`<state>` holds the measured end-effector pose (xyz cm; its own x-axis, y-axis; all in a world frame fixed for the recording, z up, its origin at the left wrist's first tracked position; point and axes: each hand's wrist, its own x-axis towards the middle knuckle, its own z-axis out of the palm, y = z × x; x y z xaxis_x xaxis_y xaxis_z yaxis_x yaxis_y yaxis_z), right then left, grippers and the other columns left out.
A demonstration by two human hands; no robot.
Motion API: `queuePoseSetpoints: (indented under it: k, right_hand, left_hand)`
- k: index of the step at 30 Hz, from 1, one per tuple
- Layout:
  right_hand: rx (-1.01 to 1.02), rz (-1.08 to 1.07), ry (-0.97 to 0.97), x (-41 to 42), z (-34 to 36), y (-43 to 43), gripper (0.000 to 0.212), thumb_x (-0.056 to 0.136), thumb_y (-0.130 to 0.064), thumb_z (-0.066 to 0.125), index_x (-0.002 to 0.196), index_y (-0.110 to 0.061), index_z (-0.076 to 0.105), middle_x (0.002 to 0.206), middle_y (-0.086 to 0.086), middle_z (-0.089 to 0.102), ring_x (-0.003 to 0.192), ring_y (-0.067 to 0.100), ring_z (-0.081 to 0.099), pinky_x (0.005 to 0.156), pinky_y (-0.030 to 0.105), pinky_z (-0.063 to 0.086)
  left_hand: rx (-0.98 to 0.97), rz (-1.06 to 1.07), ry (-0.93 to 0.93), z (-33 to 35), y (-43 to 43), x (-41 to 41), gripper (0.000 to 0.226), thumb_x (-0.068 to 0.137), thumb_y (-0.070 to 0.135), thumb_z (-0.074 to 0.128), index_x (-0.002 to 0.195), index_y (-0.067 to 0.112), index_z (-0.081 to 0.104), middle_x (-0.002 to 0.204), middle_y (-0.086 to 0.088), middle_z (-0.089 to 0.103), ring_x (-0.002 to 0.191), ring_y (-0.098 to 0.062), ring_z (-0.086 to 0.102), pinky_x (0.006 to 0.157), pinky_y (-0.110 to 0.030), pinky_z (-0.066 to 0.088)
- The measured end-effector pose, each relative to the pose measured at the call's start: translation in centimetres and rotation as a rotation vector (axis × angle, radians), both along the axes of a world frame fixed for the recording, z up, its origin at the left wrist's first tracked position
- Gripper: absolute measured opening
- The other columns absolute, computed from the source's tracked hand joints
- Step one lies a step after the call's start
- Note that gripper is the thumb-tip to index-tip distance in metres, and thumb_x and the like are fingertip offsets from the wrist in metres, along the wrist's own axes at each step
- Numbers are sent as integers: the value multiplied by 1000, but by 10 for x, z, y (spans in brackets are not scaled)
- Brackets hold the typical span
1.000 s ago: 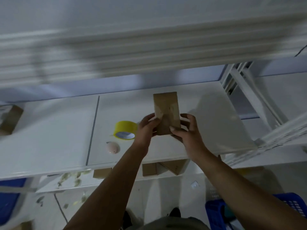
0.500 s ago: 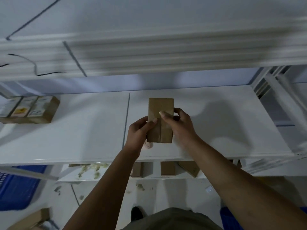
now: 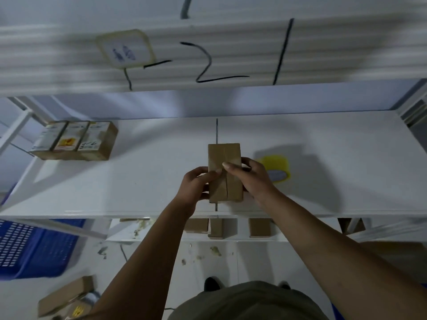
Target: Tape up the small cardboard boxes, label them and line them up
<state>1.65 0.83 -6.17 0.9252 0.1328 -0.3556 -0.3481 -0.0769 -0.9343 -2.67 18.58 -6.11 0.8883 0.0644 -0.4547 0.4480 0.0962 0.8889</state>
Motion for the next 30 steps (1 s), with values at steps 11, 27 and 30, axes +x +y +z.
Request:
queuePoseSetpoints:
  k: [11, 27, 30]
  right_hand:
    - [-428, 109, -188, -35, -46, 25, 69, 83, -44, 84, 145, -39, 55, 126, -18, 69, 95, -4, 67, 86, 19, 53]
    - [-458, 18, -250, -23, -38, 8, 60, 88, -42, 81, 141, -25, 59, 115, -12, 69, 100, 7, 64, 84, 25, 47]
    - [-389, -54, -370, -17, -17, -15, 34, 90, -34, 80, 122, -28, 71, 91, -11, 70, 76, 8, 66, 69, 28, 50]
  left_hand:
    - [108, -117, -4, -37, 33, -6, 32, 101, 44, 64, 120, 19, 71, 111, -2, 78, 101, -20, 75, 75, -21, 59]
    - [571, -6, 106, -30, 14, -5, 78, 89, 52, 75, 153, 19, 46, 147, -13, 49, 134, -33, 52, 105, -42, 48]
    - [876, 57, -22, -18, 2, -1, 69, 94, 57, 67, 150, 23, 47, 152, -12, 45, 141, -34, 42, 114, -50, 41]
